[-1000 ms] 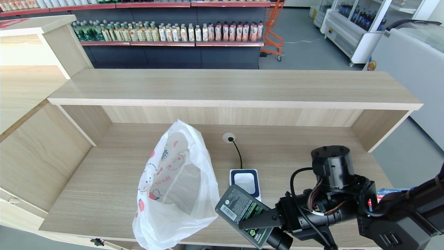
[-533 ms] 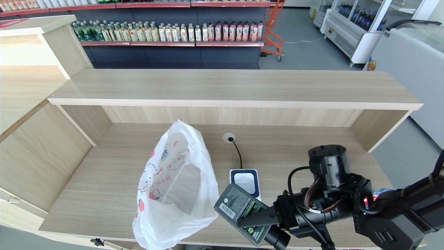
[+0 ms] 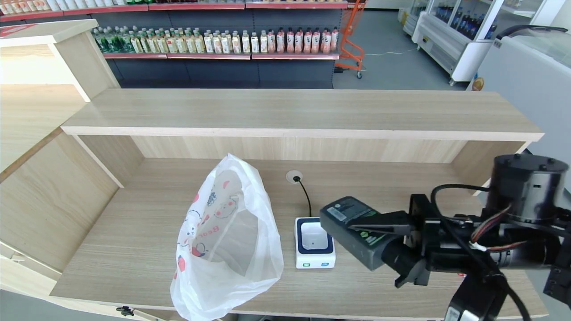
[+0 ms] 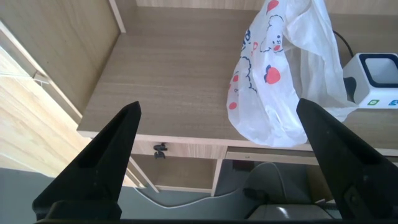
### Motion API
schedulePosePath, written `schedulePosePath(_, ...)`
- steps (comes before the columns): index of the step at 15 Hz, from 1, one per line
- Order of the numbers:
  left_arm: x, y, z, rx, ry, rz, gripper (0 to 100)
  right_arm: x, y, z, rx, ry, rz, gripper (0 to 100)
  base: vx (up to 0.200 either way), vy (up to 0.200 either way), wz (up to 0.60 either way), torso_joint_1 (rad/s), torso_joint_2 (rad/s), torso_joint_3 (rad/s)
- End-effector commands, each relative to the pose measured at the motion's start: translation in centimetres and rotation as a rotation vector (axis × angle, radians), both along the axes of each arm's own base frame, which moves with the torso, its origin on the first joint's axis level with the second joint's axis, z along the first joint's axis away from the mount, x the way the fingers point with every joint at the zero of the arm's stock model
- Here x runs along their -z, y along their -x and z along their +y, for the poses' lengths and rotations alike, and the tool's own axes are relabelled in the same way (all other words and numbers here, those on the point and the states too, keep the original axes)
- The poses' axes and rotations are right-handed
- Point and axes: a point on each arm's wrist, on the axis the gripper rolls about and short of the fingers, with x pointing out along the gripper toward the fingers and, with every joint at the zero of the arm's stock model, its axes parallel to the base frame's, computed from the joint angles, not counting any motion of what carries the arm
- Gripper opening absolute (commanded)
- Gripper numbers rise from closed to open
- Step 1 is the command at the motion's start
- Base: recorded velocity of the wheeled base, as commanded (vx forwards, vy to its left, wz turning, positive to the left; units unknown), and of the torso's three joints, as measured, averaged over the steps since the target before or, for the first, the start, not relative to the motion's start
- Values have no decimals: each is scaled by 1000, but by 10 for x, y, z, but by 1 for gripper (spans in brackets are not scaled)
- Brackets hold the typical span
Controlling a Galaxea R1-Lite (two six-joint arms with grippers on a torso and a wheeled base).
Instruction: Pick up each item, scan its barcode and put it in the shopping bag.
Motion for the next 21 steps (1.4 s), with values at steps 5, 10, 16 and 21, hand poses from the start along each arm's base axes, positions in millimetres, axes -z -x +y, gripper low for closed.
schedulePosePath(5,0,0,0,-1,2,0,100,-30,62,-77,618,-670,1146,0,0,0,0,0,0,0)
schedulePosePath(10,0,0,0,-1,0,0,100,-17,29,-60,764,-1137,1900,0,0,0,0,0,0,0)
schedulePosePath(16,0,0,0,-1,0,0,100,2,26,-59,828,-1132,2008,0,0,0,0,0,0,0)
schedulePosePath(21,0,0,0,-1,-2,0,100,3,28,-59,829,-1127,2011,0,0,0,0,0,0,0)
